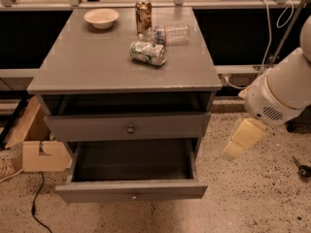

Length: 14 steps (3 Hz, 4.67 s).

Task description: Close middle drawer

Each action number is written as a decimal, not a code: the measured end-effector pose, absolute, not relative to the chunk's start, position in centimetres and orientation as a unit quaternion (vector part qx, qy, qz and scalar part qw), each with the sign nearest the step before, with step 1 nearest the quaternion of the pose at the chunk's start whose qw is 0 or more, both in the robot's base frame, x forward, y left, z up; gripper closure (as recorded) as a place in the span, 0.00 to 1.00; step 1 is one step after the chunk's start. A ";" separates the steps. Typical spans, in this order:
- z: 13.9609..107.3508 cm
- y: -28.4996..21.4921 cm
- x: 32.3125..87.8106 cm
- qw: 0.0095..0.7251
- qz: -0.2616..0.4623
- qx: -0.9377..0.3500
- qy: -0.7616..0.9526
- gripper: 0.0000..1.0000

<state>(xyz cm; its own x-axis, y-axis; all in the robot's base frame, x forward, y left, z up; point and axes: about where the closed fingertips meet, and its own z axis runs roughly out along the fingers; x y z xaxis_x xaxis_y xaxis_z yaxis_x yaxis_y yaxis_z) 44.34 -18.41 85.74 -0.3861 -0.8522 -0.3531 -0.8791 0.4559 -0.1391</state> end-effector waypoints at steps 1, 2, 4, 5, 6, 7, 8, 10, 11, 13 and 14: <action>81.8 -17.6 43.4 0.188 0.069 -0.530 0.824 0.00; 74.0 -15.7 41.3 0.181 0.138 -0.547 0.806 0.00; 60.3 -10.3 38.2 0.159 0.243 -0.579 0.761 0.16; 54.8 -7.8 38.5 0.159 0.272 -0.561 0.765 0.40; 53.8 -7.6 38.7 0.162 0.276 -0.555 0.768 0.71; 53.8 -7.6 38.7 0.162 0.276 -0.555 0.768 0.94; 49.9 -8.4 39.3 0.169 0.267 -0.570 0.759 1.00; 39.6 -9.3 43.0 0.213 0.217 -0.617 0.726 1.00; 38.4 -8.8 46.0 0.258 0.188 -0.621 0.716 1.00; 39.3 -7.7 51.0 0.339 0.155 -0.612 0.698 1.00; 39.3 -7.7 51.0 0.339 0.155 -0.612 0.698 1.00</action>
Offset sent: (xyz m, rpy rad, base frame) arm -0.0627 0.0499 -0.2250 0.2957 0.2214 0.2160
